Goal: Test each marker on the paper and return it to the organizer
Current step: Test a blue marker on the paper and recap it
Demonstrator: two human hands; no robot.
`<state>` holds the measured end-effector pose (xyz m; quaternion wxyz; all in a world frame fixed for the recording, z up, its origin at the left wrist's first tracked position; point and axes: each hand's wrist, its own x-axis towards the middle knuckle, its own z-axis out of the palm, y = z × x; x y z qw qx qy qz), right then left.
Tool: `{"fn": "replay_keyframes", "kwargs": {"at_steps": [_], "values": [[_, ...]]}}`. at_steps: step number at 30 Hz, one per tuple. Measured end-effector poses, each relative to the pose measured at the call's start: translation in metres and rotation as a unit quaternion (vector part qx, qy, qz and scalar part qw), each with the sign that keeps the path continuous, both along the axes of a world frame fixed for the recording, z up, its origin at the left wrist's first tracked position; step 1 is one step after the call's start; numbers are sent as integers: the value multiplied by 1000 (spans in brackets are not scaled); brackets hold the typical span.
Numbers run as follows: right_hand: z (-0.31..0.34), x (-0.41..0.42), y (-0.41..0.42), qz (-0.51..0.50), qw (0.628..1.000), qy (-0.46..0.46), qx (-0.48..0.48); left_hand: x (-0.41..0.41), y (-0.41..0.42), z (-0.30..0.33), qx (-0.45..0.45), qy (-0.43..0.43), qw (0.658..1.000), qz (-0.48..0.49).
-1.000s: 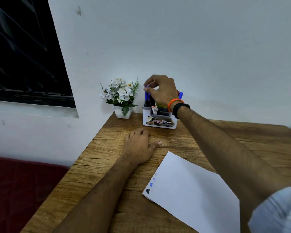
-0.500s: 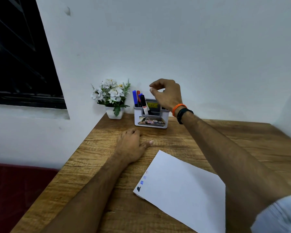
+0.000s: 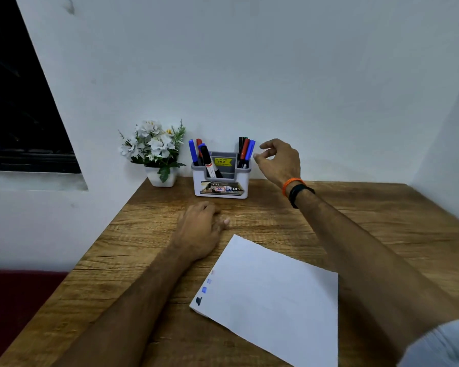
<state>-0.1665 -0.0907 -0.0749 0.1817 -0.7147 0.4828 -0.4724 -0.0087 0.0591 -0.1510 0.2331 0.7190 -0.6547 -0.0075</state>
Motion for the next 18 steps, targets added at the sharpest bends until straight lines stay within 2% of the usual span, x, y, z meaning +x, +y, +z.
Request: {"fn": "replay_keyframes", "kwargs": {"at_steps": [7, 13, 18], "values": [[7, 19, -13, 4, 998, 60, 10, 1, -2, -2, -1, 1, 1000, 3], [4, 25, -2, 46, 998, -30, -28, -1, -1, 0, 7, -2, 1000, 7], [1, 27, 5, 65, 997, 22, 24, -1, 0, 1, 11, -3, 1000, 9]]}}
